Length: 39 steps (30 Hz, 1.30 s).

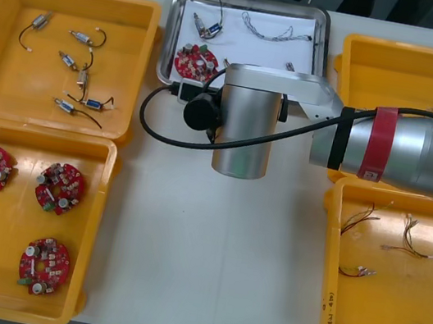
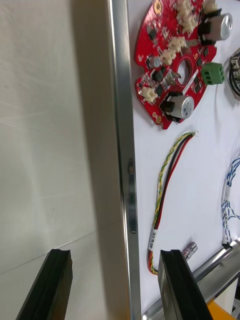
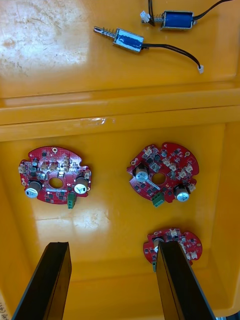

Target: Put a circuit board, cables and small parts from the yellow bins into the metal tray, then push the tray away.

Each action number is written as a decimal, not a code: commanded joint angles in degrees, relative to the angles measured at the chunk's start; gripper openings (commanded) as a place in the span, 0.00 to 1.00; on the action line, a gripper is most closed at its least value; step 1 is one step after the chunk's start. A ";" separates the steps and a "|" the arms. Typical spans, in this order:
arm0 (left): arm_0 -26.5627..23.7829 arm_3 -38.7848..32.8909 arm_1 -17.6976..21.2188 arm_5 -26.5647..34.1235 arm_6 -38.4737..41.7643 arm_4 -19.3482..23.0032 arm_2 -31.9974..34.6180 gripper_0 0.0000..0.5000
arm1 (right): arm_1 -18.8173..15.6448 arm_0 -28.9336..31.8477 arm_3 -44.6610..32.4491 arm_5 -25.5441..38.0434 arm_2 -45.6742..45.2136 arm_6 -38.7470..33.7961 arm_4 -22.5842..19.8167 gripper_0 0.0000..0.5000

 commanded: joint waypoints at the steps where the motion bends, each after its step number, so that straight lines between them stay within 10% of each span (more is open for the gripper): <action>1: 0.71 -0.41 2.65 0.38 -1.43 -0.38 1.48 1.00 | 0.92 -2.82 -5.73 4.90 -2.63 -0.42 -0.50 1.00; 26: 0.71 -0.41 2.65 0.38 -1.43 -0.38 1.48 1.00 | 1.01 15.72 -37.89 41.60 -25.30 -5.07 -0.50 1.00; 39: 0.71 -0.41 2.65 0.38 -1.43 -0.38 1.48 1.00 | 0.75 33.13 -52.84 41.60 -47.10 -7.36 -0.59 1.00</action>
